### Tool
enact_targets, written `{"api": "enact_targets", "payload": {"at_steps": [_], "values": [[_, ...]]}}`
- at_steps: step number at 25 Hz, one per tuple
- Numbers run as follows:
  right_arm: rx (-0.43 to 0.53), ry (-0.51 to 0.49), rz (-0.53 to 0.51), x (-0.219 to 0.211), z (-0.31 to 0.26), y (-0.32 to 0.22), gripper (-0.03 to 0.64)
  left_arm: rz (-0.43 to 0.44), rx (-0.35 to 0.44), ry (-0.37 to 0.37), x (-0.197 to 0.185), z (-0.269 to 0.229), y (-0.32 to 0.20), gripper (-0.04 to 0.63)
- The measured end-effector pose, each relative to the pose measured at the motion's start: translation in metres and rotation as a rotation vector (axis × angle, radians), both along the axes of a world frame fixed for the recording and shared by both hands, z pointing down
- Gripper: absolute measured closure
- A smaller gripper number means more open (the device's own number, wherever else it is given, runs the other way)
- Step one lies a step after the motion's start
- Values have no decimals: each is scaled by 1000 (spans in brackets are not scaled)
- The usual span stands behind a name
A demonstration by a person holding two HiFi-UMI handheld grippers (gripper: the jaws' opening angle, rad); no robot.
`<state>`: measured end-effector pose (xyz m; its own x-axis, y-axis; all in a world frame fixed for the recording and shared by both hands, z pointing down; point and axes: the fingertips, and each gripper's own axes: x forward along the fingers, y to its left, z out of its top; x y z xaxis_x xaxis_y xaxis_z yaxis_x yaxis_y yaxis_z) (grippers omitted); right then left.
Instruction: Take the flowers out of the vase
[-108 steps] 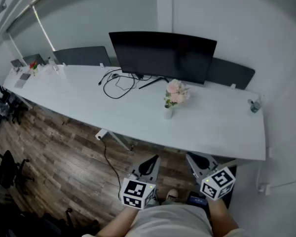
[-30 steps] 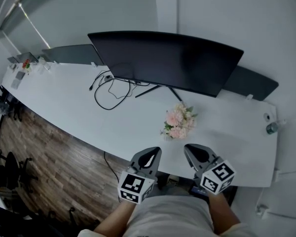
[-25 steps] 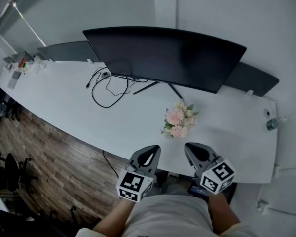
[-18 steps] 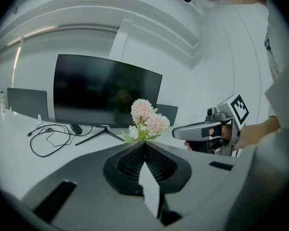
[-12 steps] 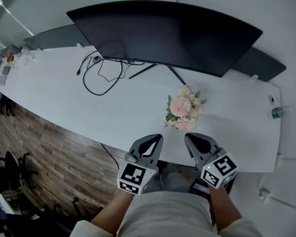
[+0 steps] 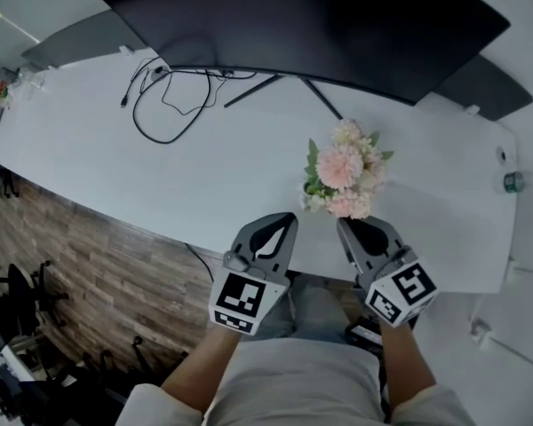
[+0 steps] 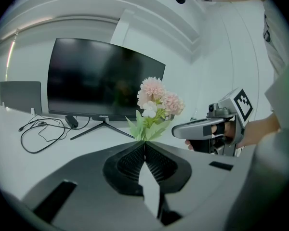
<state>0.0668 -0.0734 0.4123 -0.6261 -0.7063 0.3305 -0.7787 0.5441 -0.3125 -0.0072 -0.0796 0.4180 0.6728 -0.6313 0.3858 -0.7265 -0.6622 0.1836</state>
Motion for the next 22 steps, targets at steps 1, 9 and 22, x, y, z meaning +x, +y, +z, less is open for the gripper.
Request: {"api": "enact_targets", "payload": {"at_steps": [1, 9, 22], "values": [[-2, 1, 2, -1, 2, -1, 584, 2, 2, 1, 1, 3, -2, 591], [10, -4, 19, -7, 15, -10, 581, 25, -11, -5, 9, 24, -4, 543], [4, -16, 57, -14, 32, -32, 459, 82, 6, -59, 21, 53, -19, 412]]}}
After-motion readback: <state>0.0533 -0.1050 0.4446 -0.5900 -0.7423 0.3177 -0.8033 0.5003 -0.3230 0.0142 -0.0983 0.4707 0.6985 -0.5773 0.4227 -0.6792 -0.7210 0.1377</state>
